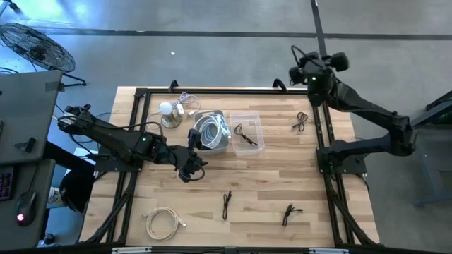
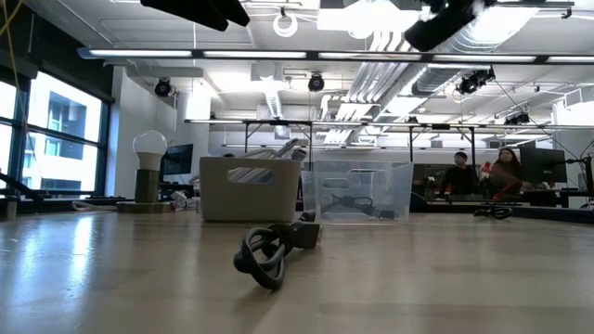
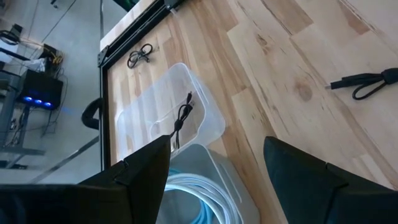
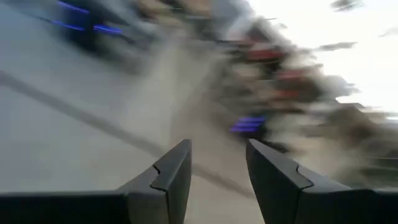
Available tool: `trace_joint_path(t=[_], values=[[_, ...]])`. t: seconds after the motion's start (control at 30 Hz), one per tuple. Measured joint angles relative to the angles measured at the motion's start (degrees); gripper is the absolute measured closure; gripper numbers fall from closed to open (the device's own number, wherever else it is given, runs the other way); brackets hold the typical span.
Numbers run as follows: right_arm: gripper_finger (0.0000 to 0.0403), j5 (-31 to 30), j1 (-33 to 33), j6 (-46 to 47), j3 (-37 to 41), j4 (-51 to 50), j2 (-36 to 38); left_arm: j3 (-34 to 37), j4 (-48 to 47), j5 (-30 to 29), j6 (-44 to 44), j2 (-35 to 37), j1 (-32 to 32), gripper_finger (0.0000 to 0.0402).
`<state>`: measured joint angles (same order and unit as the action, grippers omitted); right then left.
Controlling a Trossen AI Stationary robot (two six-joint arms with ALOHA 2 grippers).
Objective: Pick & Place USB Port
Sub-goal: Put the black charger cable into the transparent bin
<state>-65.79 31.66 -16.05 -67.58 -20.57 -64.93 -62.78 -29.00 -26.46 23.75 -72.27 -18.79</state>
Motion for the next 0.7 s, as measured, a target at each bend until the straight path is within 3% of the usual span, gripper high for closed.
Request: trace_joint_path(t=[0.1, 0.17, 0.33, 0.57, 0.7], values=[[0.0264, 19.9, 5.9, 16.4, -0.4, -8.6, -0.2, 0.0, -0.5, 0.0, 0.0, 0.0, 0.0, 0.0149], [0.0266, 26.4, 9.1, 20.5, -0.4, -12.4, -0.6, 0.0, -1.1, 0.0, -0.1, 0.0, 0.0, 0.0149], [0.0267, 32.0, 13.2, 26.4, -0.4, -19.6, -0.8, 0.0, -1.9, 0.0, -1.1, 0.0, 0.0, 0.0149], [0.0267, 51.6, 22.3, 35.3, -0.5, -29.8, -1.6, 0.0, -2.1, -0.1, -1.1, 0.0, 0.0, 0.0149], [0.0268, 53.9, 23.5, 35.4, -0.5, -36.1, -3.0, 0.0, -2.0, -0.1, -1.1, 0.0, 0.0, 0.0149]])
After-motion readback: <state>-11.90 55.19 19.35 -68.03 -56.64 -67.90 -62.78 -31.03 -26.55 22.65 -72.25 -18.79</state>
